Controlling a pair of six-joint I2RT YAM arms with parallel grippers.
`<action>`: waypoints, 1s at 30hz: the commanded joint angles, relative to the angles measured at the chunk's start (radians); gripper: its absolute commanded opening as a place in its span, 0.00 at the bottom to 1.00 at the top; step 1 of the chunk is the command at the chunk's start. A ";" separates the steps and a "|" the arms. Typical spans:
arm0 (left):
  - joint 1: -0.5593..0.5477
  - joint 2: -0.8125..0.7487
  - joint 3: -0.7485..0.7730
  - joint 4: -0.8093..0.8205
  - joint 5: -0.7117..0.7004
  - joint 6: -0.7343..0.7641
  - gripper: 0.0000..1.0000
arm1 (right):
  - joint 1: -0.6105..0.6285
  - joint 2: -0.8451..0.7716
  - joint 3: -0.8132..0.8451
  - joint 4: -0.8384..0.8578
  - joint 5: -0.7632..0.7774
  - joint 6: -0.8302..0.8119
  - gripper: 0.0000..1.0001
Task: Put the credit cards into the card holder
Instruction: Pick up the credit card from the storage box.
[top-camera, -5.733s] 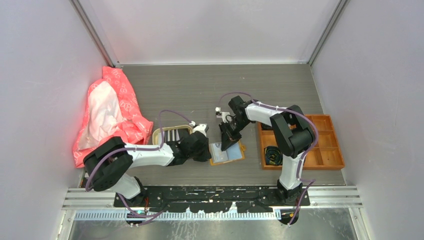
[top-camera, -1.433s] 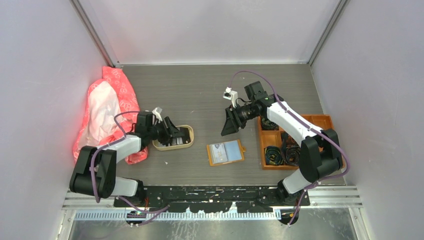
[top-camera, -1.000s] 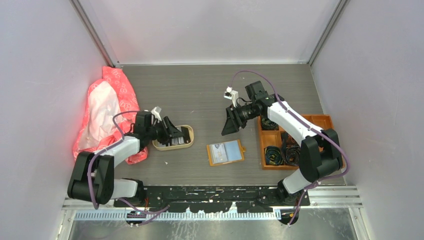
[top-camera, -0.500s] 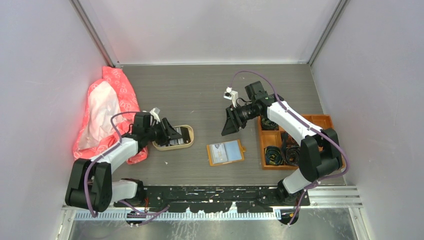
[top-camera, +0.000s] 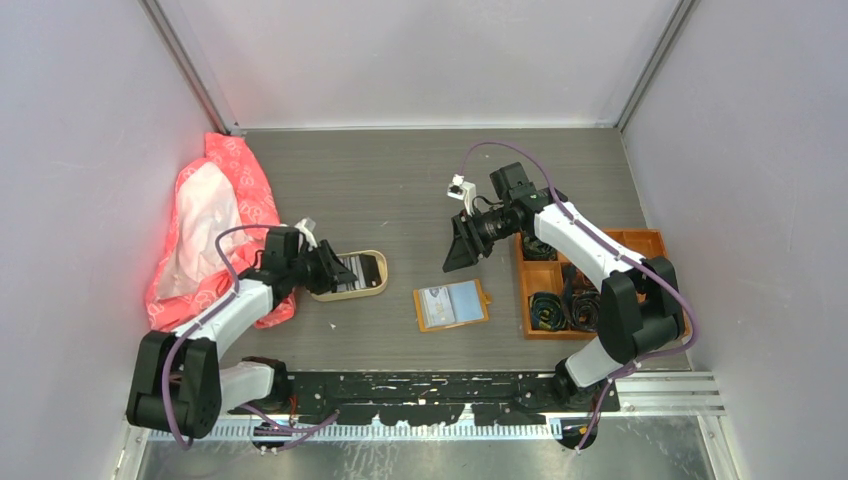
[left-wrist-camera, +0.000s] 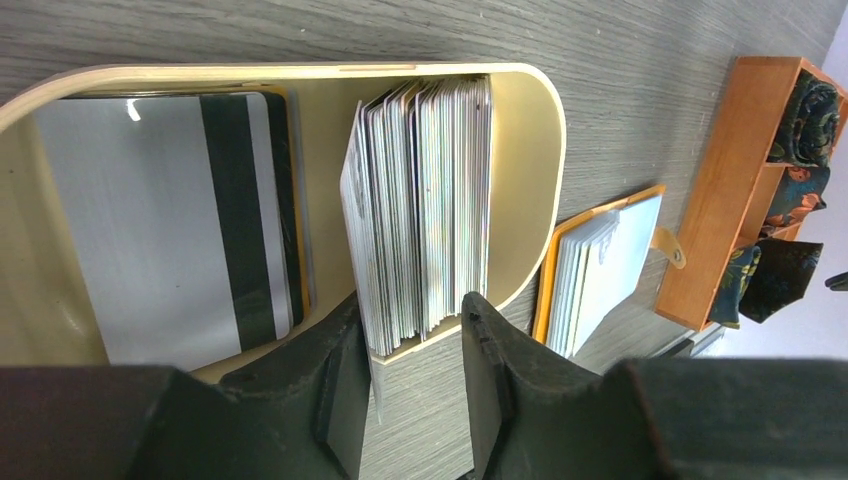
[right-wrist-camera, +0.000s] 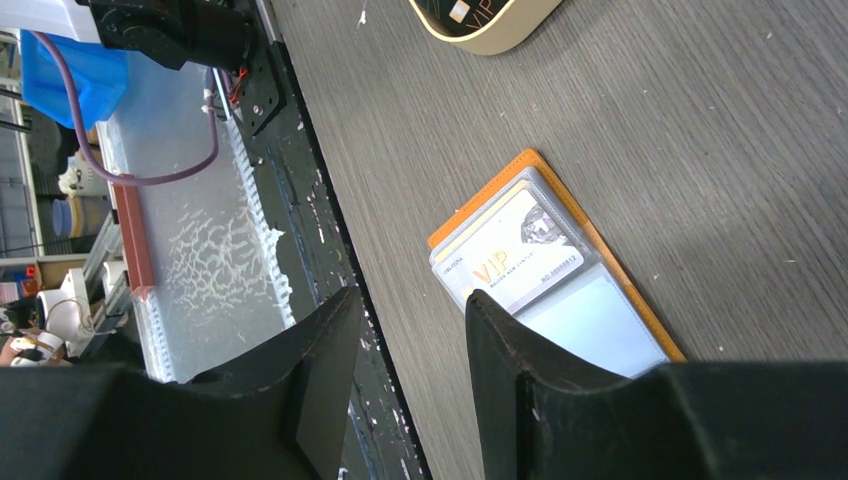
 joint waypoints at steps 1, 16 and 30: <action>0.003 -0.033 0.037 -0.026 -0.016 0.024 0.37 | -0.007 -0.018 0.042 -0.007 -0.031 -0.022 0.48; 0.022 -0.064 0.038 -0.086 -0.073 0.058 0.29 | -0.010 -0.022 0.043 -0.015 -0.040 -0.026 0.49; 0.032 -0.083 0.049 -0.131 -0.107 0.079 0.16 | -0.010 -0.019 0.044 -0.017 -0.044 -0.028 0.49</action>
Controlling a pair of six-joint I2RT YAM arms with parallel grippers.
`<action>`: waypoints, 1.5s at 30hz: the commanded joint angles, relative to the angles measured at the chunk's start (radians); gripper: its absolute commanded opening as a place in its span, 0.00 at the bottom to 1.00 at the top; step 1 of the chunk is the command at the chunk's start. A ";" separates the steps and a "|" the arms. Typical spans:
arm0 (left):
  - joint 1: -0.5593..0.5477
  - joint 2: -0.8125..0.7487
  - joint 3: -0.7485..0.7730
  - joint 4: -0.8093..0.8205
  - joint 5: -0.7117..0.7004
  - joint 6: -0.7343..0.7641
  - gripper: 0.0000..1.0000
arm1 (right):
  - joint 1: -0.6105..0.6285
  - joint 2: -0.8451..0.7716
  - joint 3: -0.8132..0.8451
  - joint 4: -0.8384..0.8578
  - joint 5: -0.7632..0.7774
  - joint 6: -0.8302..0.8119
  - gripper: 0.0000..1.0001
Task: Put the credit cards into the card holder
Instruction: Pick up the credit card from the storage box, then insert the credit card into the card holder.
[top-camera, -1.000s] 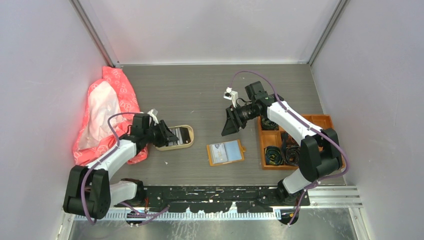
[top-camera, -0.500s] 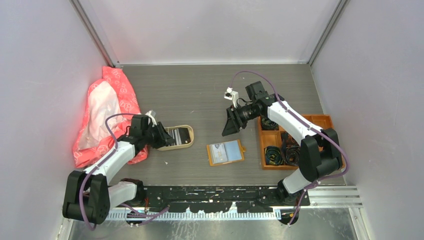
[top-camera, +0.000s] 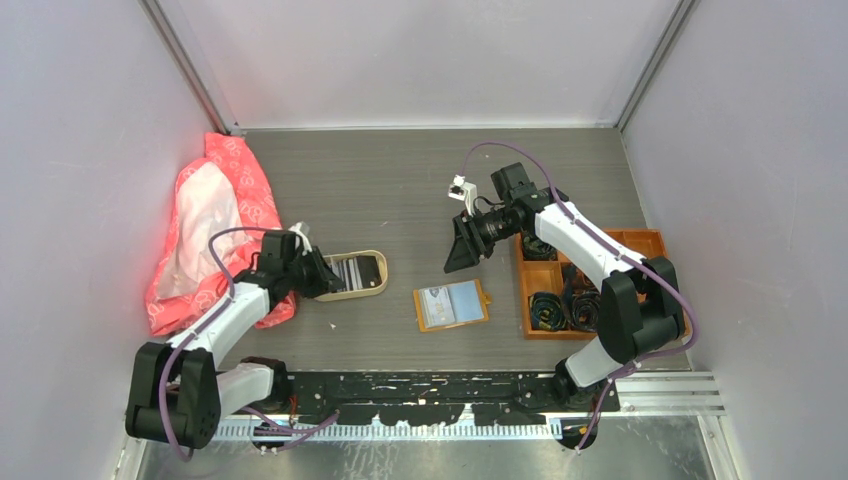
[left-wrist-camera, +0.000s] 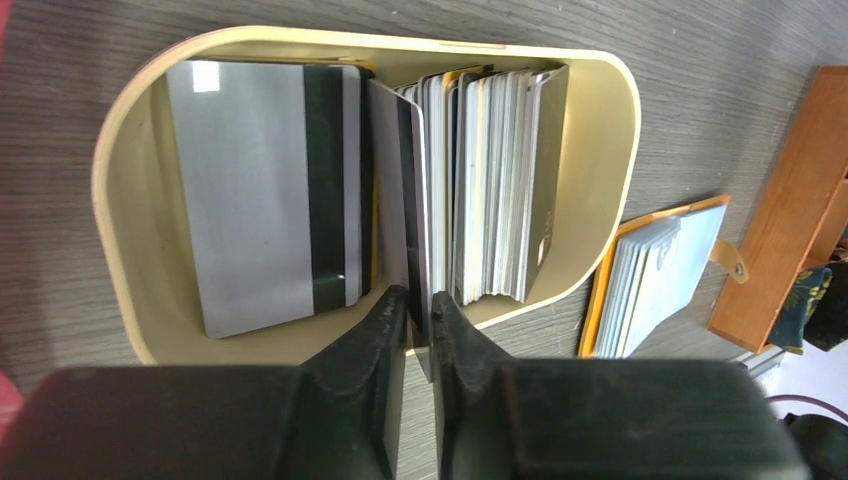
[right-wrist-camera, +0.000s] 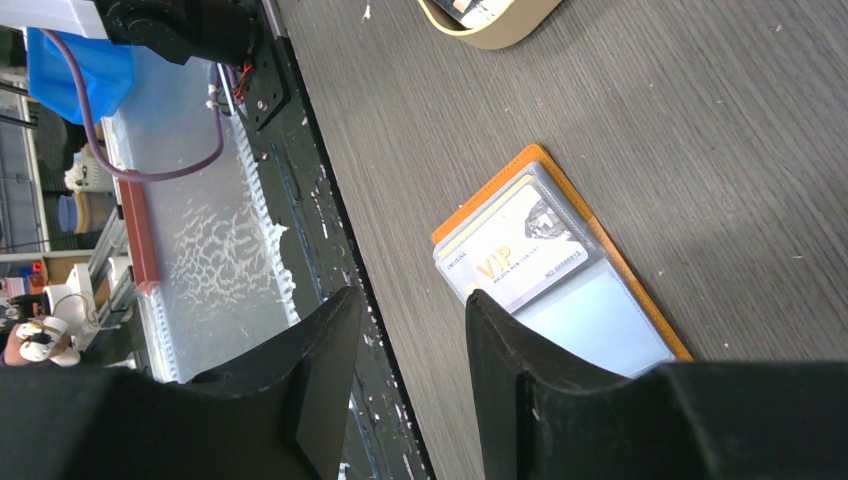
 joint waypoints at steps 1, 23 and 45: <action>0.008 -0.042 0.048 -0.031 -0.029 0.030 0.13 | -0.004 -0.019 0.044 0.002 -0.034 -0.013 0.49; 0.008 -0.263 0.113 -0.247 -0.162 0.081 0.00 | -0.002 -0.038 0.009 0.028 0.007 -0.052 0.48; -0.496 -0.363 -0.179 0.818 -0.028 -0.198 0.00 | 0.056 -0.170 -0.240 0.595 -0.250 0.318 0.52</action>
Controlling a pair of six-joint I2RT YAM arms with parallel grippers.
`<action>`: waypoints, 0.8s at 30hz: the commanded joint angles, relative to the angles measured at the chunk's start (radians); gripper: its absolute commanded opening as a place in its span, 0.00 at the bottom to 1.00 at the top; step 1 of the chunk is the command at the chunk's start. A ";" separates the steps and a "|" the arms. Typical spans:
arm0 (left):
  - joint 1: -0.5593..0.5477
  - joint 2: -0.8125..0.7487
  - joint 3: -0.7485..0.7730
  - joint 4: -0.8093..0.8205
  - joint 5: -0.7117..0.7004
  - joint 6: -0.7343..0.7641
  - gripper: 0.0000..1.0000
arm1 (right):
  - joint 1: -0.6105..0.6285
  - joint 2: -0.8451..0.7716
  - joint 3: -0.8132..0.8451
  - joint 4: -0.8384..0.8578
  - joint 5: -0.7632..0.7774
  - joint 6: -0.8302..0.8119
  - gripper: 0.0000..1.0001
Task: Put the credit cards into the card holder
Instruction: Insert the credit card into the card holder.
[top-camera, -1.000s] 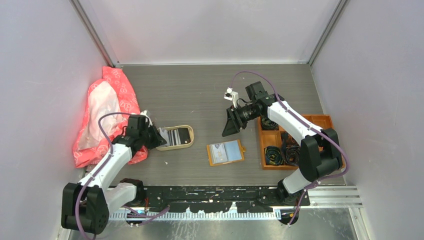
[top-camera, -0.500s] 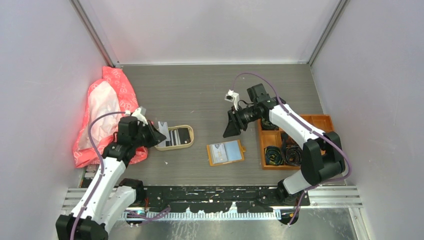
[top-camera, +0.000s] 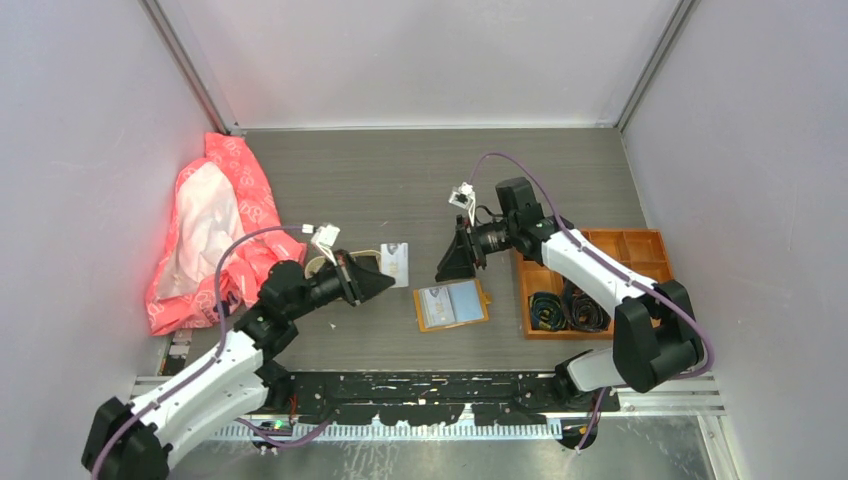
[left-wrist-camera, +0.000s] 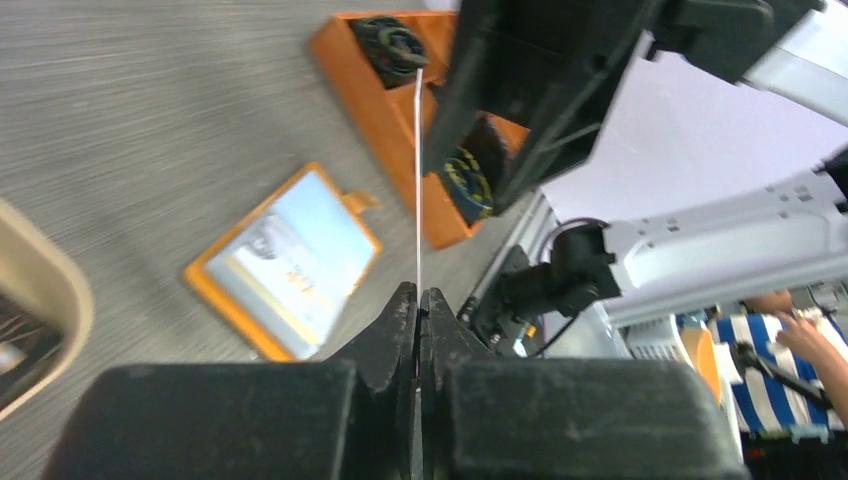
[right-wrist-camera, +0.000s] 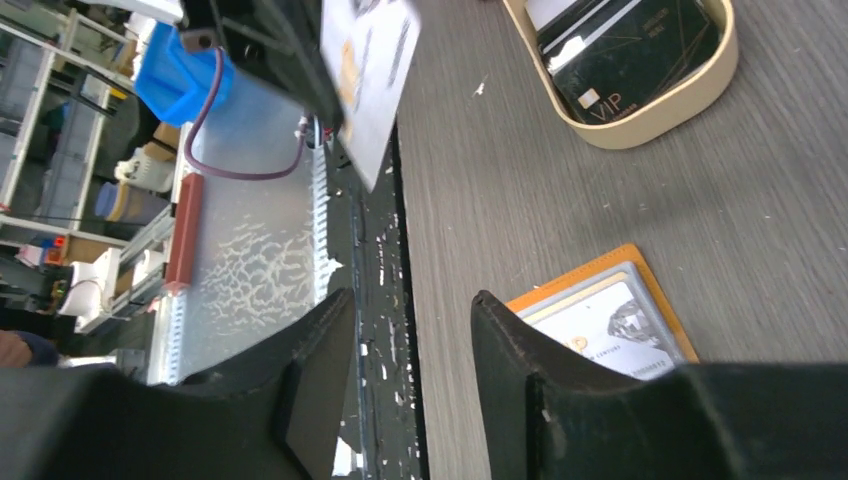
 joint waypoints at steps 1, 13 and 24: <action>-0.132 0.082 -0.004 0.347 -0.126 -0.006 0.00 | 0.022 -0.024 -0.032 0.256 -0.048 0.234 0.54; -0.210 0.233 0.020 0.504 -0.147 -0.014 0.00 | 0.048 -0.019 -0.071 0.485 -0.026 0.494 0.51; -0.216 0.271 0.031 0.565 -0.113 -0.044 0.03 | 0.074 -0.007 -0.081 0.622 -0.079 0.631 0.09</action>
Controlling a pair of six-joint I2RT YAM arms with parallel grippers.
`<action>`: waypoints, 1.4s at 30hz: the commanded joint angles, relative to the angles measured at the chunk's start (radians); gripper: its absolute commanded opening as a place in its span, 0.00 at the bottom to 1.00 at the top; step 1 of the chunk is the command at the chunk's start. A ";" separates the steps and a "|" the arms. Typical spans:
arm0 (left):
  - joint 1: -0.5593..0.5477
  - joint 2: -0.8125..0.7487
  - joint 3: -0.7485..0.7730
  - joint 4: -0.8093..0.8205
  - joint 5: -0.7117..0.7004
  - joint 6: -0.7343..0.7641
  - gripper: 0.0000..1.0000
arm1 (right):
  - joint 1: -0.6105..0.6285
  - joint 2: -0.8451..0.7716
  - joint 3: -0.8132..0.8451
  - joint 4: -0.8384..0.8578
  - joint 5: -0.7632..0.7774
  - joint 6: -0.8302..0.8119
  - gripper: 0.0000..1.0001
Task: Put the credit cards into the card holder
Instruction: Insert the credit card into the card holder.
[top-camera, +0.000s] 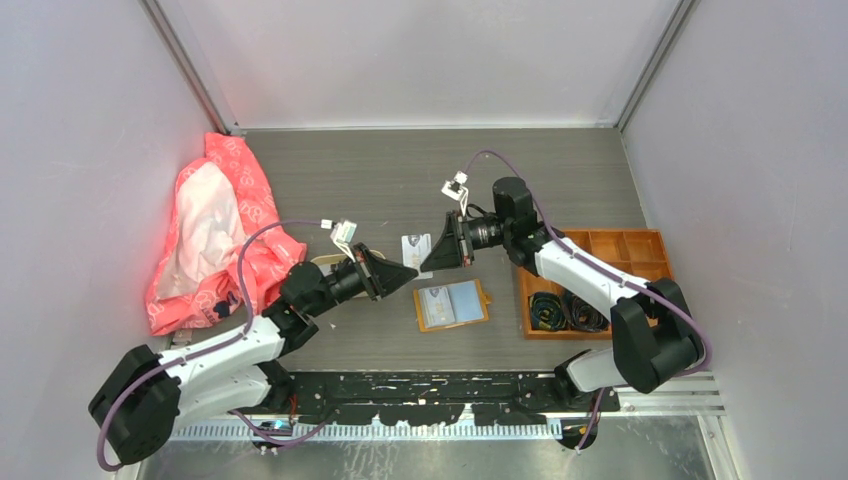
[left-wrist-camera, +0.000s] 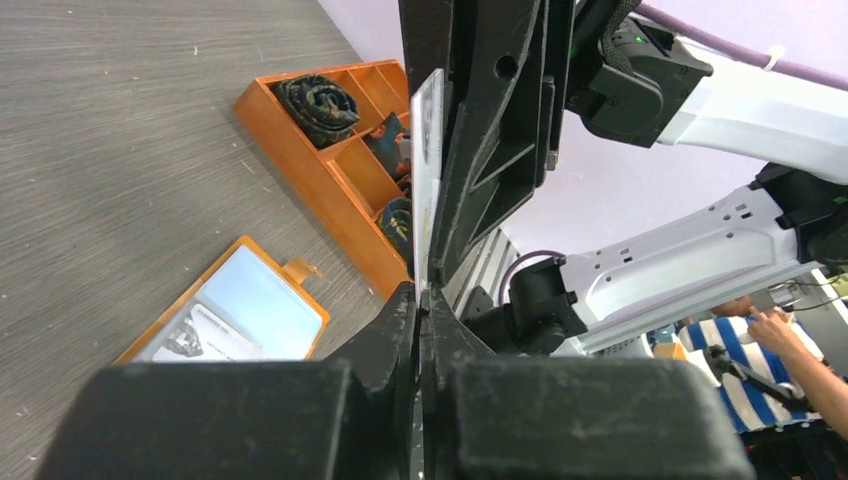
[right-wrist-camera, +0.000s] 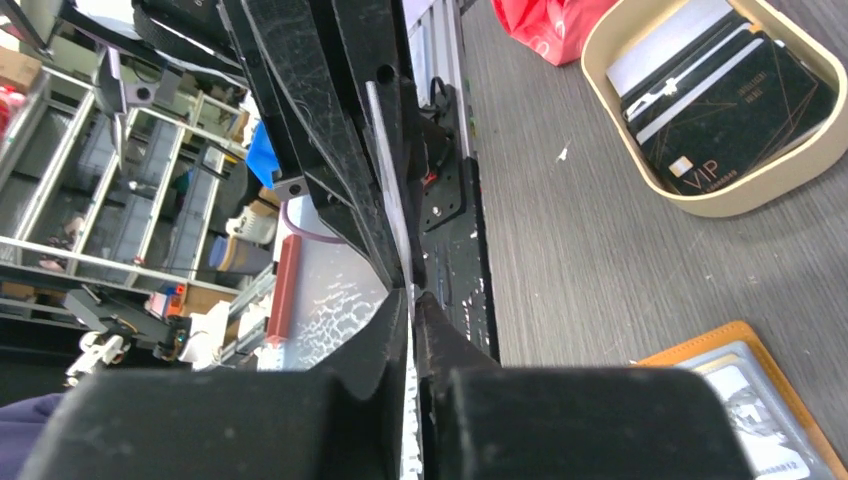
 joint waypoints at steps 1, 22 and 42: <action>-0.005 0.003 0.031 0.091 0.015 -0.009 0.10 | 0.010 -0.007 0.007 0.115 -0.052 0.063 0.05; 0.195 -0.032 0.206 -0.272 0.468 0.027 0.44 | 0.091 0.023 0.180 -0.640 -0.079 -0.665 0.01; 0.139 0.062 0.222 -0.206 0.532 0.017 0.04 | 0.091 0.045 0.195 -0.669 -0.074 -0.679 0.01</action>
